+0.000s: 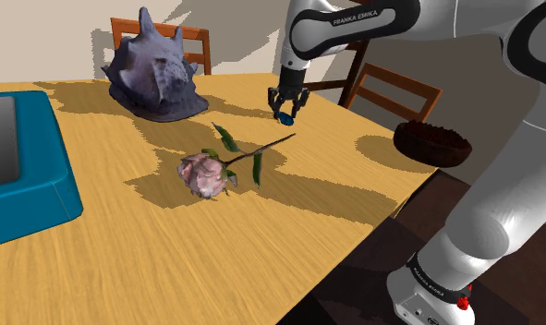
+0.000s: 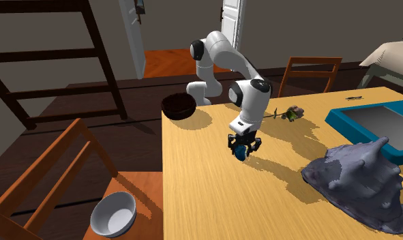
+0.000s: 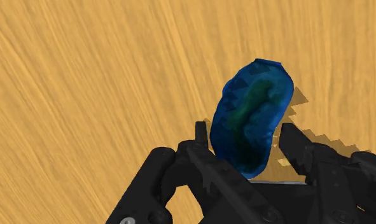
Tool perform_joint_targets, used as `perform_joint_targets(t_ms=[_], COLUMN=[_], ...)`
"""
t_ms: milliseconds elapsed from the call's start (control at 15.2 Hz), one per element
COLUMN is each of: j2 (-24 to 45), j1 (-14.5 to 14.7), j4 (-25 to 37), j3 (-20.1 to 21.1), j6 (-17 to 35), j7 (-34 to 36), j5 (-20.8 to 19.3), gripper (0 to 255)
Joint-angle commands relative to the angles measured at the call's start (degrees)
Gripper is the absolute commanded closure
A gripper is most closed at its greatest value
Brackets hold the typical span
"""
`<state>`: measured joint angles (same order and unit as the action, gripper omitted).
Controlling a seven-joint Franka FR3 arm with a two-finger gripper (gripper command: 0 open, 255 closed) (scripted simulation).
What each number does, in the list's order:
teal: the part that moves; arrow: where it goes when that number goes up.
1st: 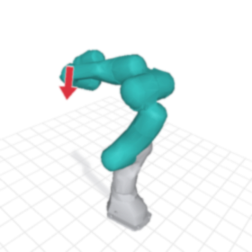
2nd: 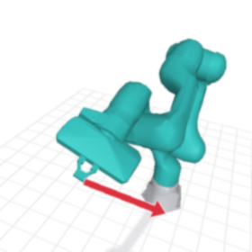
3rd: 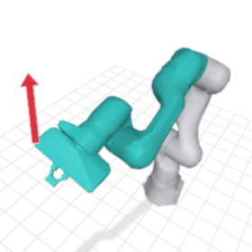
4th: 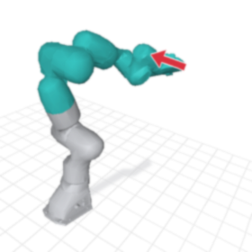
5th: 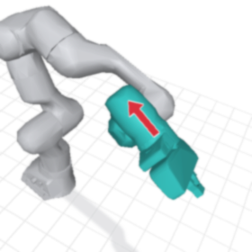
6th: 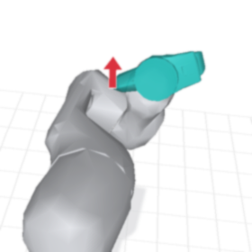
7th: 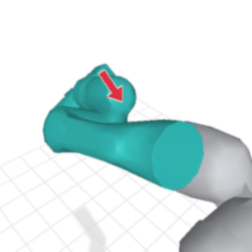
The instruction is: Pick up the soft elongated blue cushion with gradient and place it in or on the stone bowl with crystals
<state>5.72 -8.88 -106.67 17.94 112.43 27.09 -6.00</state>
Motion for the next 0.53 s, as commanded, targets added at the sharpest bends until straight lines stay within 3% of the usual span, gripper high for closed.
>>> perform_joint_targets(t_ms=[0, 462], j2=[0.1, -0.2], j1=[0.0, -0.1], j4=[-0.1, -0.1], j3=[0.0, -0.1], j6=[0.0, -0.2], j7=[0.0, -0.1], j5=[-0.1, 0.0], gripper=[255, 255])
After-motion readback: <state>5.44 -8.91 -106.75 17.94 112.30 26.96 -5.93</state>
